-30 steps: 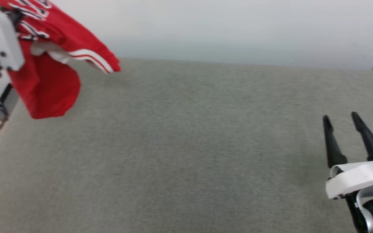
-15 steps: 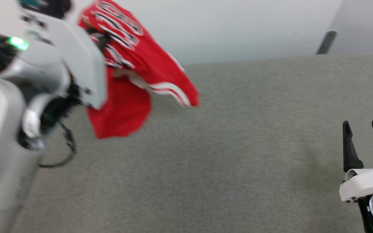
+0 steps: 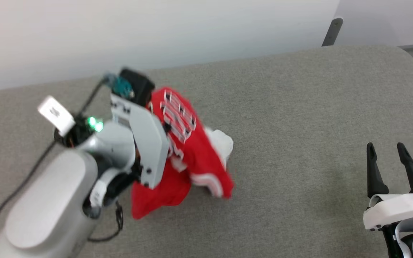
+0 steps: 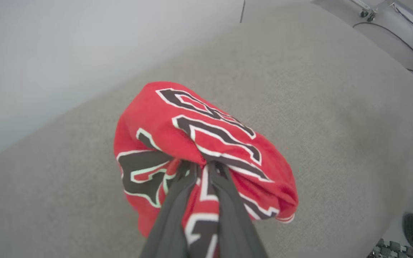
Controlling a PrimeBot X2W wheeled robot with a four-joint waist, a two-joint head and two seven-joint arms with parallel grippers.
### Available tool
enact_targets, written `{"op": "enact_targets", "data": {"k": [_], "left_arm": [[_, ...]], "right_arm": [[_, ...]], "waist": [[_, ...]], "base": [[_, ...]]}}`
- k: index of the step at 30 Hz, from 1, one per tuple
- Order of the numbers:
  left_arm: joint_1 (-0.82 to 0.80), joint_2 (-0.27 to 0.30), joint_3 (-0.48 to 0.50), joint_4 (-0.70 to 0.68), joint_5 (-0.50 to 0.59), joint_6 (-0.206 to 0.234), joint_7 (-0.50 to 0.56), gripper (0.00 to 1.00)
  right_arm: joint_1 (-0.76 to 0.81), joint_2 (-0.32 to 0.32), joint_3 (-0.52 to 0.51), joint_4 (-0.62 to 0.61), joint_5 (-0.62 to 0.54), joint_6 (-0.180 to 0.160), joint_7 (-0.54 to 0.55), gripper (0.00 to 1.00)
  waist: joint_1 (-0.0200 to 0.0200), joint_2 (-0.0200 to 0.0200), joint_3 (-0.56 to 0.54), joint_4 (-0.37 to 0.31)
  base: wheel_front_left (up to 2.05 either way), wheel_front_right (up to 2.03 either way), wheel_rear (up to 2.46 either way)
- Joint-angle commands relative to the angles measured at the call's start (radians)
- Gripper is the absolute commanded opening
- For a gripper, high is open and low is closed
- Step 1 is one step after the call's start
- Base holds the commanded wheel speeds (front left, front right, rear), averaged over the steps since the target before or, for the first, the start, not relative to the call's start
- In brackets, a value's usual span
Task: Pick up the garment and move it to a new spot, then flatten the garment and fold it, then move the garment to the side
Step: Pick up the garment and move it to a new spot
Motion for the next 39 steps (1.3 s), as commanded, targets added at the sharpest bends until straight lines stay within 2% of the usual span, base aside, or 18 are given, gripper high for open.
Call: {"op": "enact_targets", "data": {"k": [1, 5, 12, 23, 24, 26, 27, 32, 39], "left_arm": [[0.017, 0.004, -0.002, 0.005, -0.003, 0.005, 0.002, 0.0], [0.076, 0.013, -0.015, 0.064, -0.015, 0.009, 0.004, 0.0], [0.135, 0.004, -0.045, 0.2, -0.042, -0.024, -0.004, 0.0], [0.108, -0.079, -0.113, 0.446, -0.033, -0.105, -0.051, 0.0], [0.103, -0.085, -0.117, 0.466, -0.032, -0.11, -0.056, 0.2], [0.09, -0.095, -0.12, 0.492, -0.034, -0.121, -0.066, 0.79], [0.083, -0.099, -0.119, 0.501, -0.035, -0.124, -0.072, 1.0], [0.063, -0.094, -0.11, 0.506, -0.041, -0.141, -0.085, 1.0], [0.099, -0.06, -0.096, 0.428, -0.049, -0.132, -0.1, 1.0]], "right_arm": [[0.012, 0.003, 0.002, 0.002, 0.001, 0.0, -0.008, 1.0], [0.013, 0.008, 0.006, 0.016, 0.002, 0.0, -0.017, 1.0], [0.007, 0.012, 0.016, 0.033, 0.005, 0.0, -0.019, 1.0], [-0.017, 0.007, 0.033, 0.042, 0.005, 0.0, -0.015, 1.0], [-0.02, 0.006, 0.034, 0.044, 0.007, 0.0, -0.015, 1.0], [-0.022, 0.004, 0.037, 0.049, 0.008, 0.0, -0.016, 1.0], [-0.021, 0.002, 0.038, 0.051, 0.008, 0.0, -0.016, 1.0], [0.0, -0.008, 0.043, 0.06, 0.007, 0.0, -0.011, 1.0], [0.033, -0.026, 0.052, 0.053, 0.006, 0.0, 0.007, 1.0]], "waist": [[0.0, 0.0, 0.004, -0.002], [0.0, 0.0, 0.005, -0.003], [0.0, 0.0, 0.005, 0.007], [0.0, 0.0, 0.006, 0.026], [0.0, 0.0, 0.004, 0.027], [0.0, 0.0, -0.002, 0.029], [0.0, 0.0, -0.007, 0.031], [0.0, 0.0, -0.048, 0.045], [0.0, 0.0, -0.121, 0.078]], "base": [[0.0, 0.0, 0.0], [0.0, 0.0, 0.0], [0.0, 0.0, 0.0], [0.0, 0.0, 0.0], [0.0, 0.0, 0.0], [0.0, 0.0, 0.0], [0.0, 0.0, 0.0], [0.0, 0.0, 0.0], [0.0, 0.0, 0.0]]}}
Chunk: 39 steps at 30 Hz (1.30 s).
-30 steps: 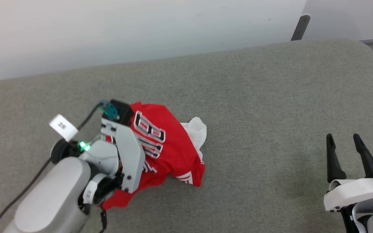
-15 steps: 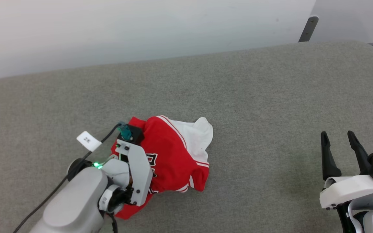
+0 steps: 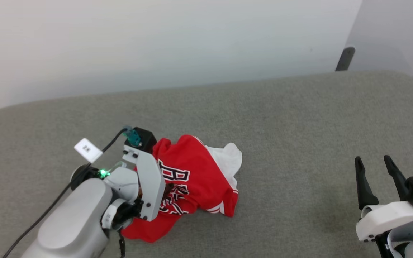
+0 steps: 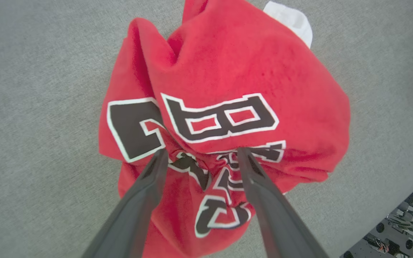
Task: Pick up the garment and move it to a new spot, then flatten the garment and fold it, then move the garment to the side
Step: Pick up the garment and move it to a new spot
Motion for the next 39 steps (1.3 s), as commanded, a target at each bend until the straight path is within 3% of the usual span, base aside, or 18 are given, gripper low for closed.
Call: {"op": "enact_targets", "data": {"k": [1, 8, 15, 26, 31, 39], "left_arm": [[0.023, 0.01, 0.005, -0.018, 0.0, 0.005, -0.008, 1.0], [0.103, 0.065, 0.063, -0.156, -0.001, 0.03, -0.124, 1.0], [0.23, 0.102, 0.156, -0.247, 0.031, 0.027, -0.431, 1.0], [0.441, 0.098, 0.264, -0.201, 0.034, 0.029, -0.821, 1.0], [0.484, 0.095, 0.283, -0.155, 0.033, 0.012, -0.915, 1.0], [0.519, 0.099, 0.32, -0.107, 0.02, 0.001, -0.972, 1.0]], "right_arm": [[0.021, -0.007, 0.004, -0.004, 0.003, 0.0, 0.003, 1.0], [0.046, -0.01, 0.017, -0.014, 0.009, 0.0, 0.005, 1.0], [0.067, -0.019, 0.026, -0.007, 0.016, 0.0, -0.012, 1.0], [0.107, -0.043, 0.022, 0.014, 0.021, 0.0, -0.05, 1.0], [0.124, -0.051, 0.012, 0.019, 0.022, 0.0, -0.064, 1.0], [0.146, -0.056, -0.004, 0.014, 0.017, 0.0, -0.08, 1.0]], "waist": [[0.0, -0.0001, -0.039, 0.026], [0.0, -0.0001, -0.08, 0.057], [0.0, -0.0001, -0.111, 0.081], [0.0, -0.0001, -0.15, 0.129], [0.0, -0.0001, -0.16, 0.15], [0.0, -0.0001, -0.176, 0.172]], "base": [[0.0, 0.0, 0.0], [0.0, 0.0, 0.0], [0.0, 0.0, 0.0], [0.0, 0.0, 0.0], [0.0, 0.0, 0.0], [0.0, 0.0, 0.0]]}}
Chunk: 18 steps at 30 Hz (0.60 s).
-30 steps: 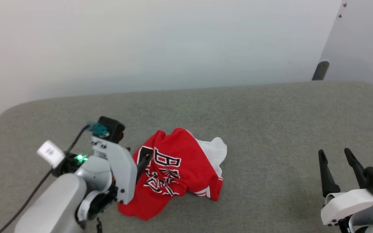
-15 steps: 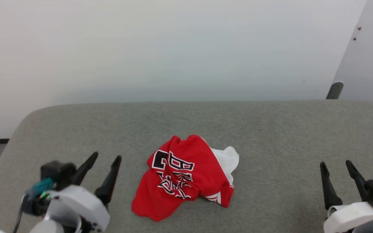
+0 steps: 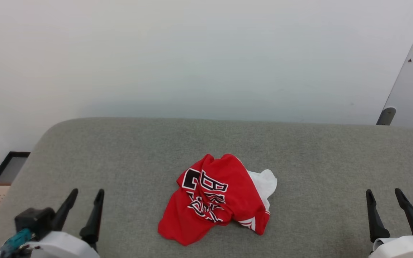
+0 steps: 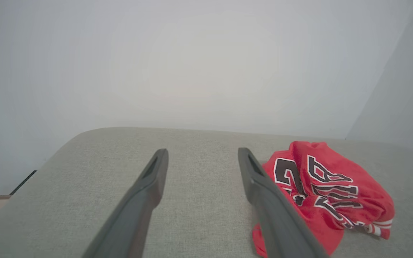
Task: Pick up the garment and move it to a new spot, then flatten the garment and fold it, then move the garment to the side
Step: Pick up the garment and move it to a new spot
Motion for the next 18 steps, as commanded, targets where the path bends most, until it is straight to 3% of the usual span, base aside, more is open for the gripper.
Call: {"op": "enact_targets", "data": {"k": [1, 18], "left_arm": [[0.013, 0.003, 0.003, 0.002, 0.001, 0.001, -0.005, 1.0], [0.07, -0.015, 0.11, -0.011, 0.043, -0.028, -0.032, 1.0]], "right_arm": [[0.01, -0.003, -0.004, -0.003, -0.002, 0.0, -0.006, 1.0], [0.054, 0.011, -0.038, -0.022, -0.005, 0.0, -0.016, 1.0]], "waist": [[0.0, 0.0, -0.004, 0.004], [0.0, 0.0, 0.0, 0.004]], "base": [[0.0, 0.0, 0.0], [0.0, 0.0, 0.0]]}}
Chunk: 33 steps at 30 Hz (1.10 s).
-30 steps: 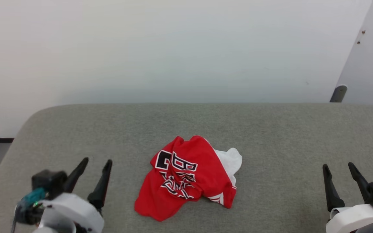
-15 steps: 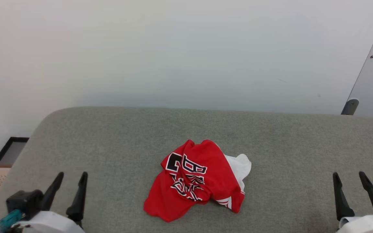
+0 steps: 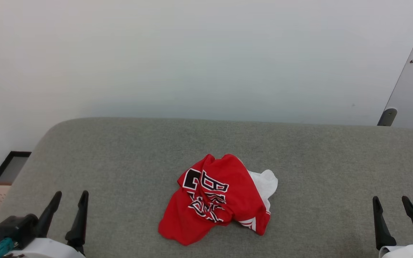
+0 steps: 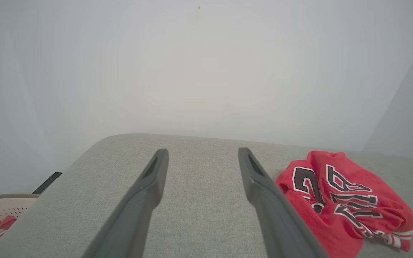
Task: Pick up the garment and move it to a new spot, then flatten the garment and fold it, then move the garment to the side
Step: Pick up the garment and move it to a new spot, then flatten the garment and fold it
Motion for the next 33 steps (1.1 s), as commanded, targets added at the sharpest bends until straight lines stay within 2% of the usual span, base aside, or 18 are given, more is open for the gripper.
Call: {"op": "enact_targets", "data": {"k": [1, 5, 12, 20, 33], "left_arm": [[0.014, -0.004, 0.004, -0.001, 0.006, -0.003, -0.004, 1.0], [0.012, -0.007, 0.009, -0.001, 0.013, -0.004, -0.002, 1.0], [0.012, -0.028, 0.041, -0.006, 0.014, 0.056, -0.002, 1.0], [0.046, -0.094, 0.113, -0.063, 0.05, 0.096, -0.003, 1.0], [0.043, -0.222, 0.182, -0.096, 0.144, 0.04, -0.003, 1.0]], "right_arm": [[0.012, 0.003, -0.004, -0.004, -0.004, 0.0, 0.001, 1.0], [0.011, 0.004, 0.002, -0.005, -0.007, 0.0, 0.006, 1.0], [-0.027, 0.0, 0.036, -0.002, 0.005, 0.0, 0.036, 1.0], [-0.129, -0.036, 0.112, 0.027, 0.017, 0.0, 0.137, 1.0], [-0.279, -0.091, 0.164, 0.168, 0.076, 0.0, 0.384, 1.0]], "waist": [[0.0, 0.0, 0.001, -0.001], [0.0, 0.0, 0.006, 0.0], [0.0, 0.0, 0.024, 0.023], [0.0, 0.0, 0.06, 0.096], [0.0, 0.0, 0.139, 0.256]], "base": [[0.0, 0.0, 0.0], [0.0, 0.0, 0.0], [0.0, 0.0, 0.0], [0.0, 0.0, 0.0], [0.0, 0.0, 0.0]]}}
